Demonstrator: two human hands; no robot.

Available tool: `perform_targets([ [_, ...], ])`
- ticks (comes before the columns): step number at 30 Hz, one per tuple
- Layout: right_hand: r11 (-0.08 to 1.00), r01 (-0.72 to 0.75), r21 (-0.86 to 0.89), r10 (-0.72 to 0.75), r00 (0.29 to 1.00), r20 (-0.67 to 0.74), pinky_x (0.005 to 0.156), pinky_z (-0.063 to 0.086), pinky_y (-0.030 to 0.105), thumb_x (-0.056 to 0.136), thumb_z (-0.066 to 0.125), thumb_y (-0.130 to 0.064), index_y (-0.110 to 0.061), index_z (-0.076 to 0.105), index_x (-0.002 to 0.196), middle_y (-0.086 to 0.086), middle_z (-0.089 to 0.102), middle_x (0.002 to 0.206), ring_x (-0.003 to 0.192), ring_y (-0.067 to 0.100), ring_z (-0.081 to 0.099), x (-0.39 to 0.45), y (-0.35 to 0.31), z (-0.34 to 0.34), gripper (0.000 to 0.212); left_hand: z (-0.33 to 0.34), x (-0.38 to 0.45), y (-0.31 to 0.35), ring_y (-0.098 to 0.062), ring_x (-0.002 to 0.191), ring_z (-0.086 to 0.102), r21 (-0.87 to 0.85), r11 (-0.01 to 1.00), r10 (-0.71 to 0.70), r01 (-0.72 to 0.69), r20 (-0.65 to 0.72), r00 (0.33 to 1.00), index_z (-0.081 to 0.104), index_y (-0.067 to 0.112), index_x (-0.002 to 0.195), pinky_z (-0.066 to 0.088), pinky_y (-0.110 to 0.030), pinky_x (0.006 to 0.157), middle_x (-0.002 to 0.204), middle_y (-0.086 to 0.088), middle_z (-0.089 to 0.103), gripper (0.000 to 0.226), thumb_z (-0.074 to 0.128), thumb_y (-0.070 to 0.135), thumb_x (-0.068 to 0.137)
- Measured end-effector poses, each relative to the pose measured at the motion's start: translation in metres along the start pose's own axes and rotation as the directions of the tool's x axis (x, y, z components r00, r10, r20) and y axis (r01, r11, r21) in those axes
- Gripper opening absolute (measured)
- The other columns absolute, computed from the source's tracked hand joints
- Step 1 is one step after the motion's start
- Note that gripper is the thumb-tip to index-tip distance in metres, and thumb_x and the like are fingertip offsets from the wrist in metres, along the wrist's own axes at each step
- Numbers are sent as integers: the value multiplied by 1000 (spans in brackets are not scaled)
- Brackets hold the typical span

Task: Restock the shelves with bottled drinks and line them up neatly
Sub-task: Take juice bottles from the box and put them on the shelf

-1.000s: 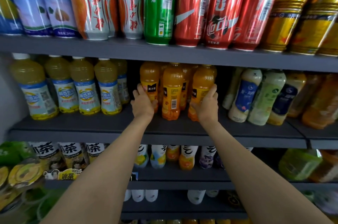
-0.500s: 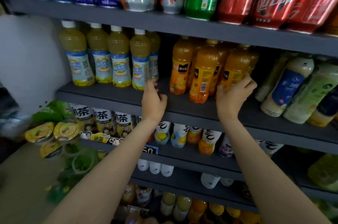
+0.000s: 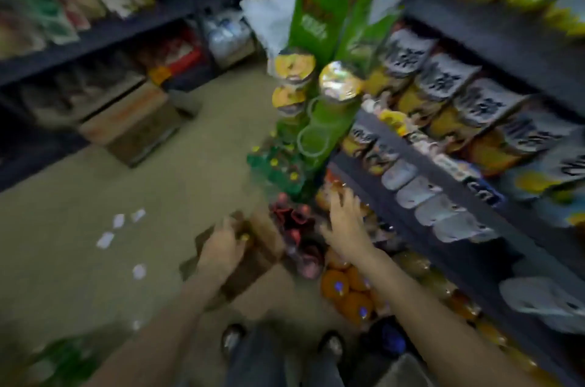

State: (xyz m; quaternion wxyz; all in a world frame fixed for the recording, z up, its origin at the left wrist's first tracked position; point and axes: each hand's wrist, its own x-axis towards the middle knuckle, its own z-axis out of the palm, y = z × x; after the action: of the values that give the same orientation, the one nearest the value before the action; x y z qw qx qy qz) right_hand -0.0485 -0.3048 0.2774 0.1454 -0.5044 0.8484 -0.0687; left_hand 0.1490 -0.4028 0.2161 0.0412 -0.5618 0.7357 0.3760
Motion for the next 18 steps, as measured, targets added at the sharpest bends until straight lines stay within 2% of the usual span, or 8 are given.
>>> perform_targets([
  [2,999,-38,-5,39,972,232,99,34,41,84,58,-19,-12,35,135,15,32,134,124,36,33,11,-20,57,57,-11,14,-73,-40,104,56,-50,983,-179,177,-40,983,45,1,123,43,-43,88,111,-22,57,43,61,10,84],
  [5,996,-88,-21,90,923,375,98,35,39,87,55,-18,-14,34,134,13,30,135,125,34,33,31,-38,136,52,-7,44,-138,-43,93,58,-51,974,-222,220,-35,974,51,-4,109,46,-48,81,100,-27,58,28,59,6,83],
  [9,991,-133,-23,129,876,464,103,32,38,89,53,-16,-12,31,137,14,27,140,129,33,30,66,-41,254,53,42,100,-184,-34,89,61,31,993,-114,114,13,993,48,5,115,43,-34,74,87,-13,61,23,46,11,92],
  [12,996,-93,-3,81,852,517,104,34,37,89,54,-18,-15,36,134,10,31,136,128,29,33,90,-33,353,49,99,139,-215,-27,94,61,50,999,-16,10,121,993,44,12,121,47,-34,82,94,-5,58,31,48,11,90],
  [15,997,54,53,-74,821,566,100,35,36,89,56,-17,-16,38,134,9,36,134,124,28,38,120,-30,448,48,144,171,-250,-24,101,58,132,989,39,-63,174,984,40,18,124,47,-39,87,108,-3,56,35,48,16,89],
  [18,972,229,53,-216,782,585,102,37,40,90,55,-13,-20,33,141,9,27,144,127,32,37,155,-35,530,56,174,192,-278,-24,102,56,151,978,123,-142,127,984,43,18,122,47,-37,86,114,-3,55,34,49,14,88],
])
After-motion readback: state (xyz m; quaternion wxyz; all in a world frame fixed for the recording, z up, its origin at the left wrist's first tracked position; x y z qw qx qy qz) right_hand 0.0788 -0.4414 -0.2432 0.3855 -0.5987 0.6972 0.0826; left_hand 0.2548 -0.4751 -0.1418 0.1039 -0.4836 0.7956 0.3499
